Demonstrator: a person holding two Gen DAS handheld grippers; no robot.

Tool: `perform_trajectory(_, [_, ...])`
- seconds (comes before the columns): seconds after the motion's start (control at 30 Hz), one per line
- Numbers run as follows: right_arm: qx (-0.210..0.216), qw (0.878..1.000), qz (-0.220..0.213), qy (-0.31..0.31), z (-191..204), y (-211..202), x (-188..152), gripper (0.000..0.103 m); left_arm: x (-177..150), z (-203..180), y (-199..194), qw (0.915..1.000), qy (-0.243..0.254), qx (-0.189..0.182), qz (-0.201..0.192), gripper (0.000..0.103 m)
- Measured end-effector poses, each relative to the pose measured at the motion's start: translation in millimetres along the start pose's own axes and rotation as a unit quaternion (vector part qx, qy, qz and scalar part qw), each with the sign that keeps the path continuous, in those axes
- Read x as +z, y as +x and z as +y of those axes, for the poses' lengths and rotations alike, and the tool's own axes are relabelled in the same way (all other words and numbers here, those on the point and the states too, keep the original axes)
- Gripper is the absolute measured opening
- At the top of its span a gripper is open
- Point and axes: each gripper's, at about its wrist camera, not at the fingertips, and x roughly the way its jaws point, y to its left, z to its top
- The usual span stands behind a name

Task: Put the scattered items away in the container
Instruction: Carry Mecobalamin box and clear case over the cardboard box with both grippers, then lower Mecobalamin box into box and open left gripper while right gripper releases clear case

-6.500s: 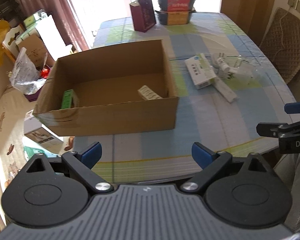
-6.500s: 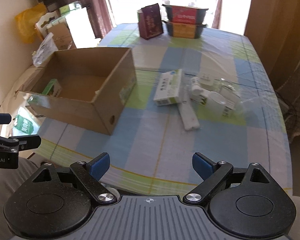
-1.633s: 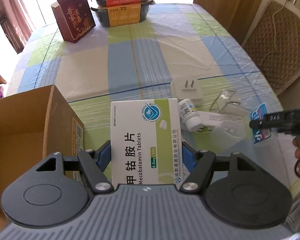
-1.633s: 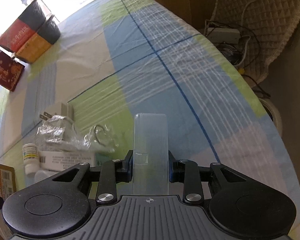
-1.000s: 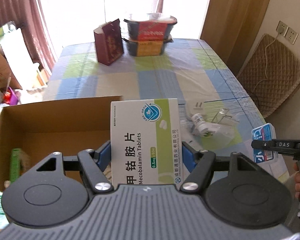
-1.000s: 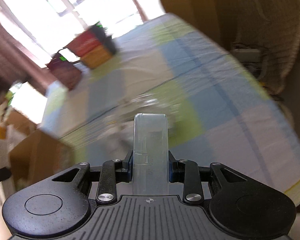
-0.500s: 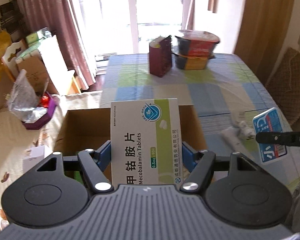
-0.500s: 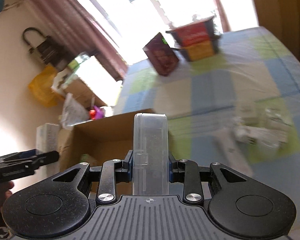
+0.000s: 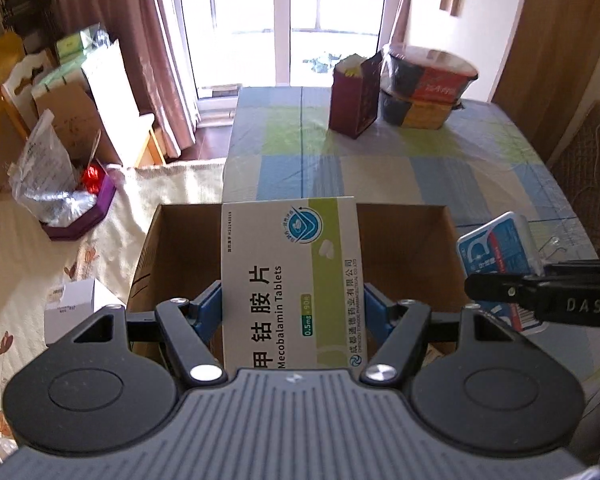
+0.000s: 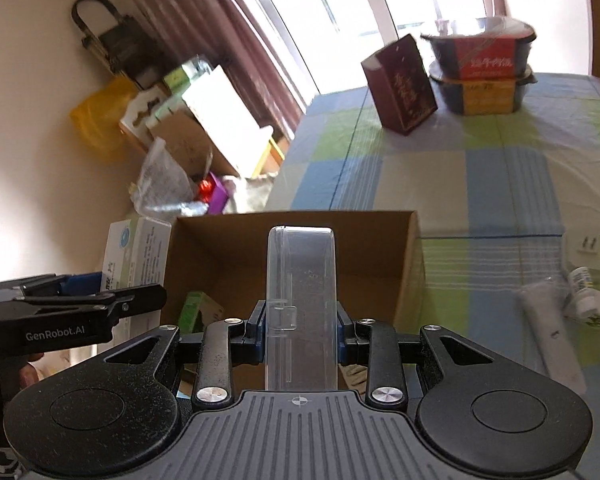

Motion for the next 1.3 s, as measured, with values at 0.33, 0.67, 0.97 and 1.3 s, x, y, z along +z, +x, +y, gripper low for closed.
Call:
perform_trajectory(0.33, [-0.037, 0.998, 0.057, 0.011, 5.8, 64.8, -16.3, 0.033, -10.8, 28.1, 66.6, 0.9973, -0.008, -0.03, 0.066, 0.067])
perform_trajectory(0.67, [-0.074, 0.993, 0.091, -0.003, 13.9, 105.4, -29.6, 0.033, -25.9, 35.2, 113.6, 0.9921, 0.028, -0.016, 0.121, 0.067])
perform_trajectory(0.97, [-0.091, 0.99, 0.111, -0.012, 13.7, 122.6, -38.7, 0.033, -32.4, 26.7, 130.3, 0.9868, 0.07, 0.004, 0.146, 0.068])
perform_trajectory(1.3, [-0.101, 0.987, 0.121, -0.011, 11.8, 131.7, -42.0, 0.034, -39.4, 21.9, 139.0, 0.9835, 0.08, 0.014, 0.162, 0.069])
